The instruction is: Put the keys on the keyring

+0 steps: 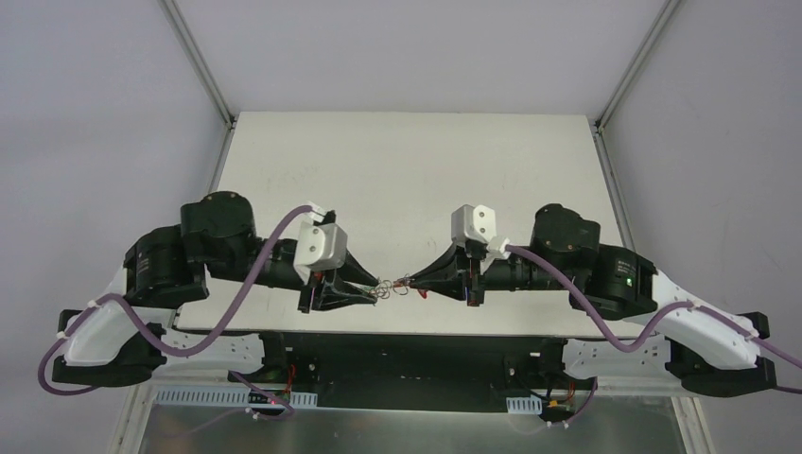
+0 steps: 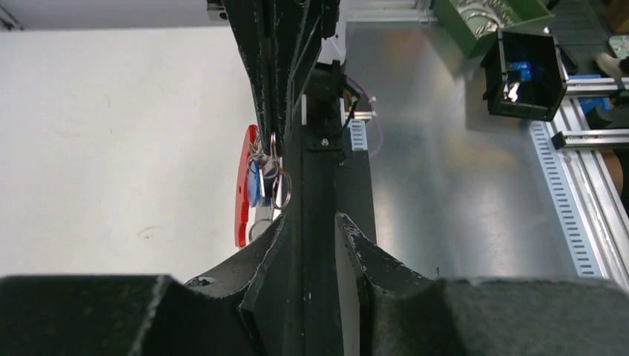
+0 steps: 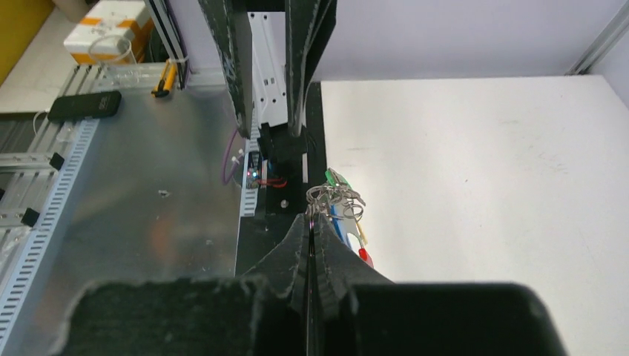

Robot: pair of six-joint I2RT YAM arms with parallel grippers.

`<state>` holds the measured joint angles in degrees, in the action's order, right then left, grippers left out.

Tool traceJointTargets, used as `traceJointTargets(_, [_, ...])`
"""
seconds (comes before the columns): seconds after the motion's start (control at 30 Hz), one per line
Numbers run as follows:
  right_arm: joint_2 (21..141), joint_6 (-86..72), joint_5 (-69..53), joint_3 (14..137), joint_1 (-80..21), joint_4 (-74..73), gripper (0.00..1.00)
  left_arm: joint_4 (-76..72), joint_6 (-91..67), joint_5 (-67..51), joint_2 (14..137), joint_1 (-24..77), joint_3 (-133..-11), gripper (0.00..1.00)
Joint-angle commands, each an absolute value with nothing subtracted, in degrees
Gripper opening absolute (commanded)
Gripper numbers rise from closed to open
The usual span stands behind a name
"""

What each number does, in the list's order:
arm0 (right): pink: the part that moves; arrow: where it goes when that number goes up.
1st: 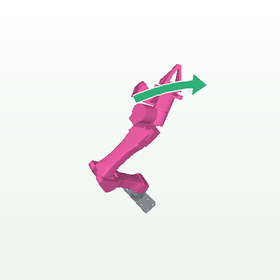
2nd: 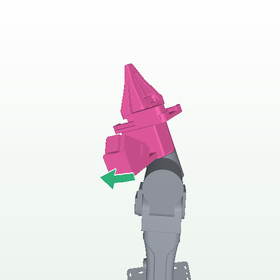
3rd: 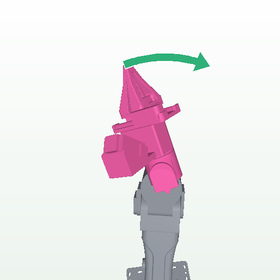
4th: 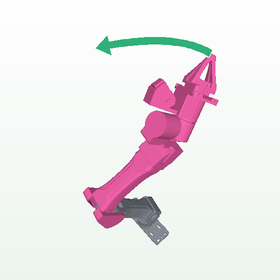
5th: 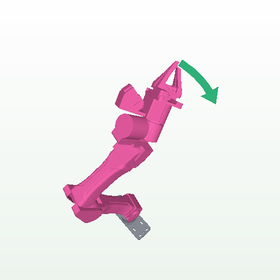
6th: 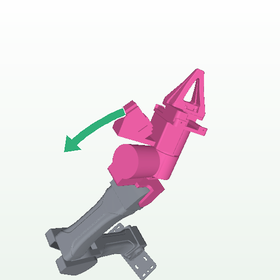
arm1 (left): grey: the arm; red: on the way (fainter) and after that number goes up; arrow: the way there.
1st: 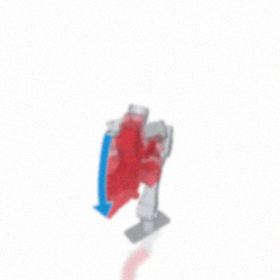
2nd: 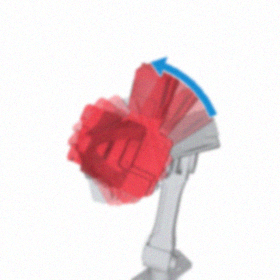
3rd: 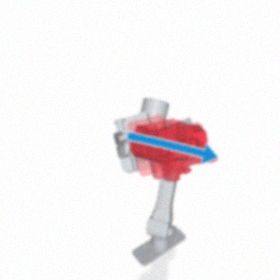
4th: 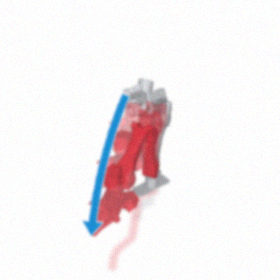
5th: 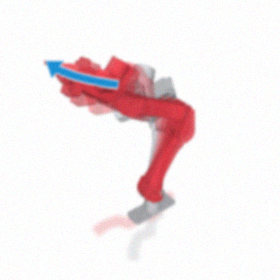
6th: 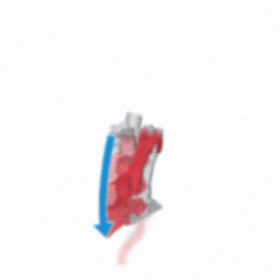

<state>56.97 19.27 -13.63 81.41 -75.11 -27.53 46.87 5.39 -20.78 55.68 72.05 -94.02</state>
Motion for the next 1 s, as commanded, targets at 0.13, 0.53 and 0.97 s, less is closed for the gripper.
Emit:
traceJointTargets(0.13, [52.4,16.4,-14.8,76.1,-75.0,-10.0,0.0,36.0,8.2,-21.7,52.3,72.5,-90.3,0.28])
traceJointTargets(0.53, [52.5,15.3,-14.8,75.4,-75.1,-5.5,0.0,32.3,9.3,-21.1,53.2,72.4,-87.5,0.31])
traceJointTargets(0.97, [52.4,14.5,-14.9,74.7,-75.1,-2.4,0.0,32.0,8.5,-15.5,54.8,72.4,-86.8,0.0])
